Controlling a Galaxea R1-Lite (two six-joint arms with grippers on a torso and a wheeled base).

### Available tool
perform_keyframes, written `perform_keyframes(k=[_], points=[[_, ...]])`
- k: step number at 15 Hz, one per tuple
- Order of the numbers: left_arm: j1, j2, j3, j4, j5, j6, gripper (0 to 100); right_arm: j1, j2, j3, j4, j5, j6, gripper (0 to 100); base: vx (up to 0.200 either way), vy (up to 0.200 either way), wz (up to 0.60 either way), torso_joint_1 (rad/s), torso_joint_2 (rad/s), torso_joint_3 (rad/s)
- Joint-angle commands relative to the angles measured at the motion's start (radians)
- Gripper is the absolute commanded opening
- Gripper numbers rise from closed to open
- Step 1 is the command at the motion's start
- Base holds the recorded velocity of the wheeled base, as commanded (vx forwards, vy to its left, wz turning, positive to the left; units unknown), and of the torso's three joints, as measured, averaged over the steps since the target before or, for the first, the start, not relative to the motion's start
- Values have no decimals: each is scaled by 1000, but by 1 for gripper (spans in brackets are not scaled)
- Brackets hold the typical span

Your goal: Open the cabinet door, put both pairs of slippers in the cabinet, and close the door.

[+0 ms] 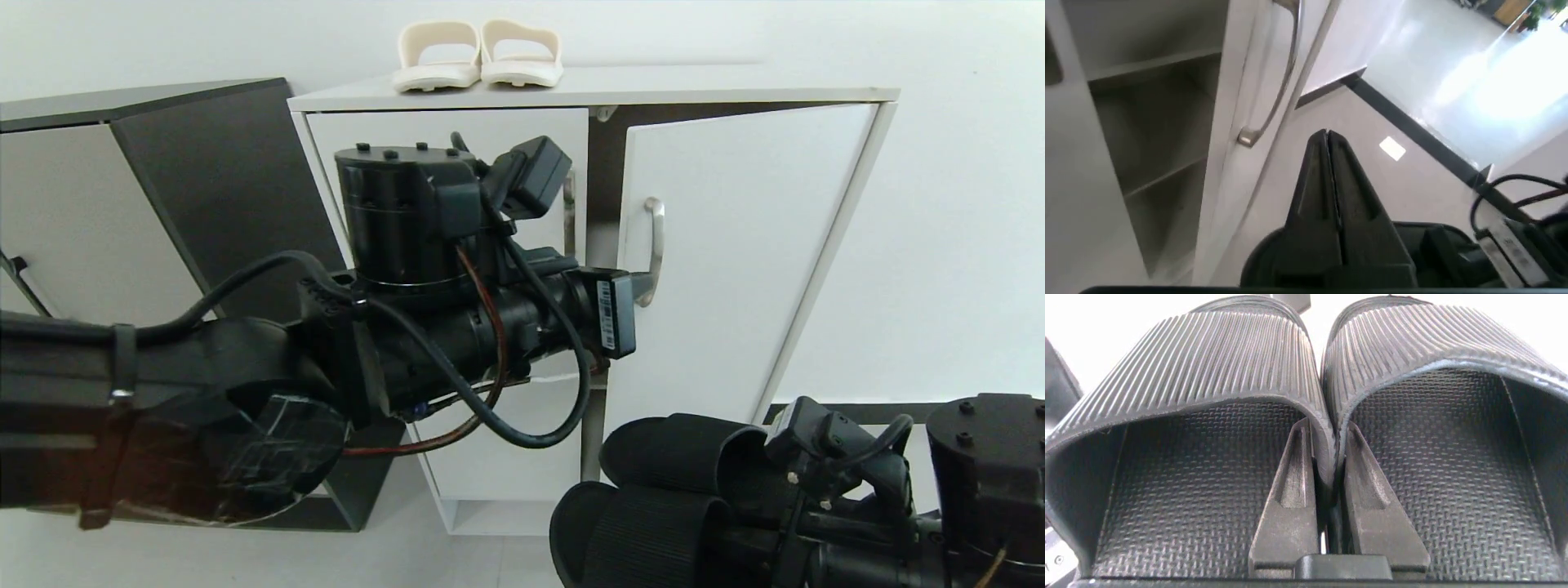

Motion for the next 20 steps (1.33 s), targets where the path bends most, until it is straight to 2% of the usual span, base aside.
perform_keyframes(k=[1, 4, 6, 7, 8, 10, 12, 17, 20], points=[[33, -55, 32, -9, -2, -34, 0, 7, -3, 2, -1, 0, 0, 0, 0, 0, 0, 0, 0, 0], [125, -15, -23, 27, -42, -71, 0, 24, -8, 11, -2, 0, 0, 0, 0, 0, 0, 0, 0, 0], [148, 24, -64, 35, -60, -71, 0, 29, -12, 13, -1, 0, 0, 0, 0, 0, 0, 0, 0, 0], [176, 113, -173, 43, -60, -72, 0, 33, -12, 17, -1, 0, 0, 0, 0, 0, 0, 0, 0, 0], [182, 152, -231, 72, -57, -74, 0, 33, -11, 19, -1, 0, 0, 0, 0, 0, 0, 0, 0, 0], [182, 217, -337, 136, -57, -74, 0, 33, -6, 20, -1, 0, 0, 0, 0, 0, 0, 0, 0, 0], [182, 271, -414, 139, -57, -74, 0, 37, -8, 23, 2, 0, 0, 0, 0, 0, 0, 0, 0, 0], [173, 320, -477, 139, -62, -75, 0, 104, -20, 82, -1, 7, 3, 0, 0, 0, 0, 0, 0, 0], [135, 286, -461, 136, -57, -129, 0, 162, -26, 121, -4, 7, 3, 0, -200, 0, 0, 9, 6, -1]])
